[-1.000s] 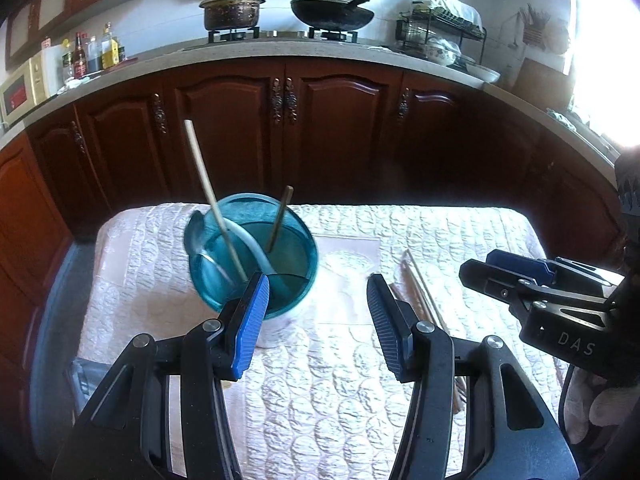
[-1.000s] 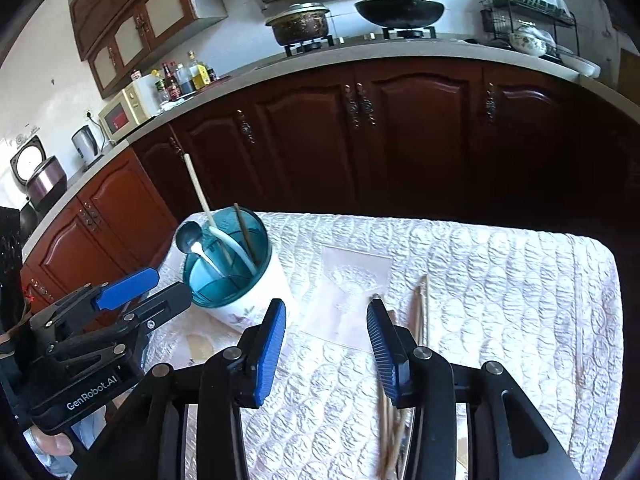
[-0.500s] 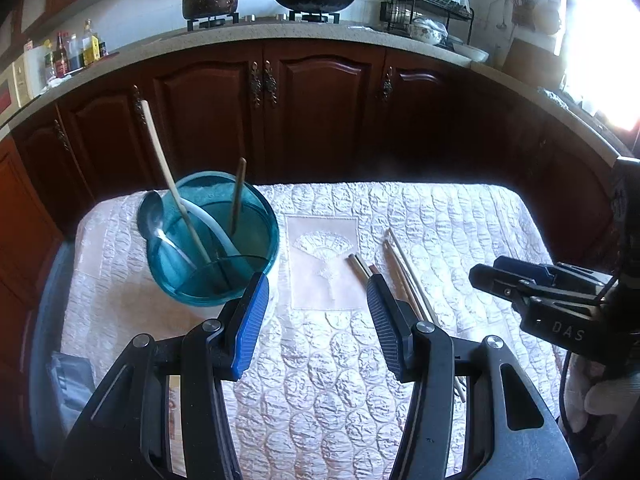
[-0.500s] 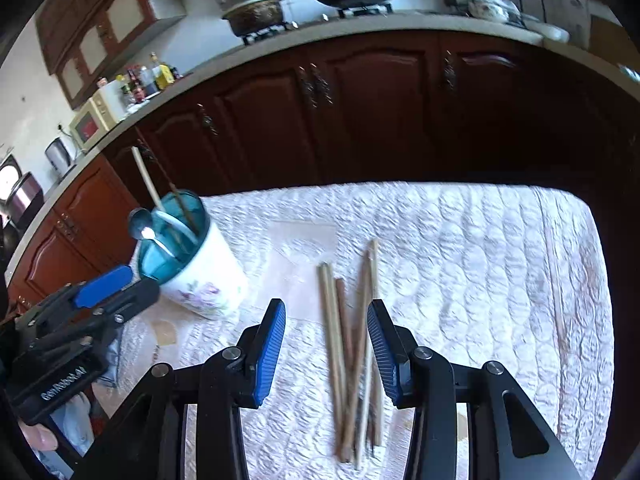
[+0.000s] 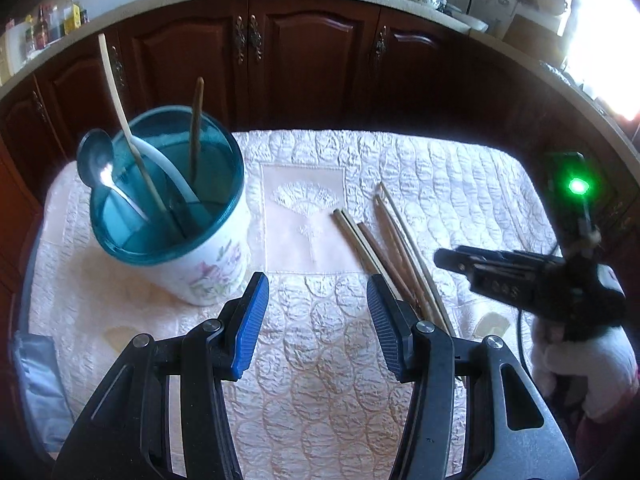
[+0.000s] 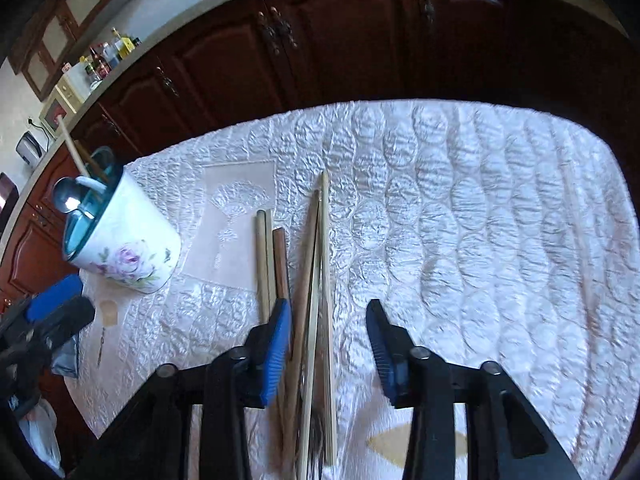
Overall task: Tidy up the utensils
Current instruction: 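Move both tools down to the loose wooden chopsticks on the cloth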
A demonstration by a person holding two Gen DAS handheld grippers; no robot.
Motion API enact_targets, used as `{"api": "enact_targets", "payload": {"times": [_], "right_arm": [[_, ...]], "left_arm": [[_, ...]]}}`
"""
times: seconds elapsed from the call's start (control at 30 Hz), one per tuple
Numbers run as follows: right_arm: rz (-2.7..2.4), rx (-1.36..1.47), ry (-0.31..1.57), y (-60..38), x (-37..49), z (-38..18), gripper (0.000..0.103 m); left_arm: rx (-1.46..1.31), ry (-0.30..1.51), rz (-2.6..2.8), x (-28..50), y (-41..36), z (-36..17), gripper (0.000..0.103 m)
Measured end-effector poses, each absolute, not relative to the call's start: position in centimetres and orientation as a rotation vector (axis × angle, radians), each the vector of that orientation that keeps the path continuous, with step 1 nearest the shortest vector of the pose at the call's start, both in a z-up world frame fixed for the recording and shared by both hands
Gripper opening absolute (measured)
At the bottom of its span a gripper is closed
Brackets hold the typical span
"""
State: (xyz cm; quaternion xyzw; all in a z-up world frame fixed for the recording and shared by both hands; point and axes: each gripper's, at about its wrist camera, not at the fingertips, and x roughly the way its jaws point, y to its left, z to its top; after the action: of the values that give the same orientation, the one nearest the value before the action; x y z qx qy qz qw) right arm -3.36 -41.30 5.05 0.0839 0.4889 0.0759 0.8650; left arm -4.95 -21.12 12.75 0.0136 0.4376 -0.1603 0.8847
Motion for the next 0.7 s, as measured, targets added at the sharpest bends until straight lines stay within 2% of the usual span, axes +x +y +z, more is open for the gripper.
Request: {"api": "enact_targets", "payload": {"times": [0.23,0.43,0.7], "right_arm": [[0.209,0.228,1.104,-41.2,-0.5,1.9,0.023],[0.195,0.231,1.084,-42.4,-0.7,1.8,0.004],[0.116,0.214,1.091,-46.2,-1.6,2.0,0.004]], "left_arm": [[0.033,0.970,-0.351,-4.2,-22.2,10.9,0.051],[-0.007,1.051,-0.402,-2.6,-24.1,8.6,0.051],[-0.021,1.091,-0.386,0.9,-26.8,6.3,0.049]]}}
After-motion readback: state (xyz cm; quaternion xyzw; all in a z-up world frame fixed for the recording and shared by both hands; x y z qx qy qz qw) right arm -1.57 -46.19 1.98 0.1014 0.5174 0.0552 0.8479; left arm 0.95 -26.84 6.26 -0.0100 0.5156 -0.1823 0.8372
